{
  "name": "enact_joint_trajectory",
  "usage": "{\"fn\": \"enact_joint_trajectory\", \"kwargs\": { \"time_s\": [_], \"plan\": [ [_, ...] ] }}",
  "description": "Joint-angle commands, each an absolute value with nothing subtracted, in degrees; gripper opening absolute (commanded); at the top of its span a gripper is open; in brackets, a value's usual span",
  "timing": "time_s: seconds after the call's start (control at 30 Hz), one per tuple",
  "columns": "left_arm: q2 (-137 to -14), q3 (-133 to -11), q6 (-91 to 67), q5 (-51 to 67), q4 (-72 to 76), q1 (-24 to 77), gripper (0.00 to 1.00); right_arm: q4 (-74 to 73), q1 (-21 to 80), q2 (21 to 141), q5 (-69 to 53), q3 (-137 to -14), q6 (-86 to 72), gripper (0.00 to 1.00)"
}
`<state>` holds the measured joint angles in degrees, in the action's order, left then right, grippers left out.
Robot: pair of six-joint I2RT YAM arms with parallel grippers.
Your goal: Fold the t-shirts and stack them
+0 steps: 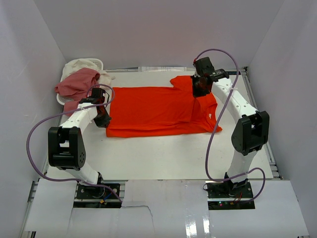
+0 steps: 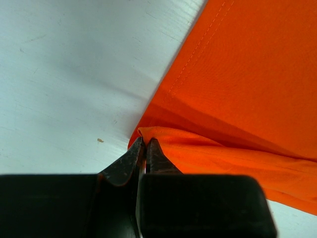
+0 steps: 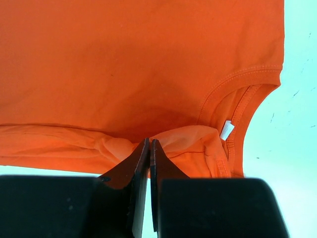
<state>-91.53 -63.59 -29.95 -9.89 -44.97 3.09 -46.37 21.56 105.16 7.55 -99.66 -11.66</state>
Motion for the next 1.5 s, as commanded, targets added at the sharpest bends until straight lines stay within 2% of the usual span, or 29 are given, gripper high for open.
{"fn": "enact_joint_trajectory", "kwargs": {
  "time_s": [0.0, 1.33, 1.4, 1.43, 1.47],
  "plan": [
    [-90.6, -64.8, -29.5, -10.7, -44.2, 2.7, 0.0, -46.4, 22.0, 105.4, 8.3, -102.7, -11.1, 0.08],
    [-93.4, -65.1, -29.4, -11.1, -43.1, 2.7, 0.0, -48.5, 21.0, 108.4, 14.1, -107.6, -11.1, 0.08],
    [-94.0, -65.9, -27.5, -8.7, -42.7, 2.7, 0.0, -48.5, 20.9, 108.6, 14.7, -107.7, -11.2, 0.14],
    [-94.0, -66.0, -27.3, -8.0, -42.6, 2.6, 0.13, -48.5, 20.9, 108.6, 15.2, -107.7, -11.2, 0.18],
    [-93.7, -66.1, -27.2, -7.3, -41.8, 2.7, 0.31, -48.5, 21.0, 108.6, 15.6, -107.6, -11.2, 0.29]
  ]
}}
